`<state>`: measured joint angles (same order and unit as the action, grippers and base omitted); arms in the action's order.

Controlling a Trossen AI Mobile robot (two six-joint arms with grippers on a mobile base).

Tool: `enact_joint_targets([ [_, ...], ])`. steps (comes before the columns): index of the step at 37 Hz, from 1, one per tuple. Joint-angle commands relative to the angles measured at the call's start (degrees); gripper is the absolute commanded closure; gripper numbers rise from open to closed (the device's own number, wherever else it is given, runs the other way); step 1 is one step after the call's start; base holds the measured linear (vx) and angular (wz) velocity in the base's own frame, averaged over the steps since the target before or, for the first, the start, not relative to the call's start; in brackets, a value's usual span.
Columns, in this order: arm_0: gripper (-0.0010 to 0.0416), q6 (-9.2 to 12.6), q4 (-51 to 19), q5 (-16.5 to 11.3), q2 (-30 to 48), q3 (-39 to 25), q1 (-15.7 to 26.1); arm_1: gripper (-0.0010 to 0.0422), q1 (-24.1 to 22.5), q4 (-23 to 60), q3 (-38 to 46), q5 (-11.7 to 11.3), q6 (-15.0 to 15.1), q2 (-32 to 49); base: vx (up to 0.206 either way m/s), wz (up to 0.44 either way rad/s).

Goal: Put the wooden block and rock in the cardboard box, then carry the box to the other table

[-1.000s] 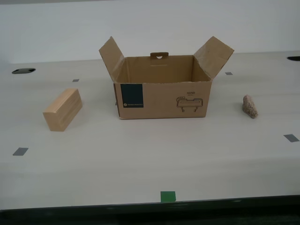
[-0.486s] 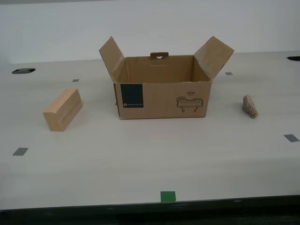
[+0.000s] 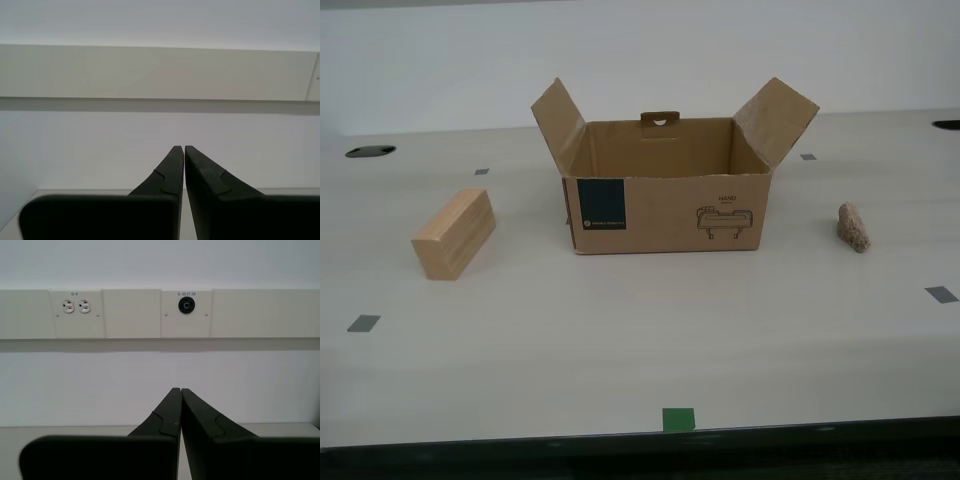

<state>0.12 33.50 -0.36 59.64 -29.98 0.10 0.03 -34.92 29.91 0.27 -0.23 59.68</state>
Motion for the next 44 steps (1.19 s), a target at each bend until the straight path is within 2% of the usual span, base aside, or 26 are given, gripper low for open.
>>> enact_joint_targets([
  [1,0.0406,0.0,0.28,-0.02,0.02,-0.04,-0.02,0.0412,0.0,-0.33,0.07,0.11,0.09,-0.02,0.0,0.0],
  [44,0.0406,0.0,0.28,-0.02,0.02,-0.04,-0.02,0.0412,0.0,-0.33,0.07,0.11,0.09,-0.02,0.0,0.0],
])
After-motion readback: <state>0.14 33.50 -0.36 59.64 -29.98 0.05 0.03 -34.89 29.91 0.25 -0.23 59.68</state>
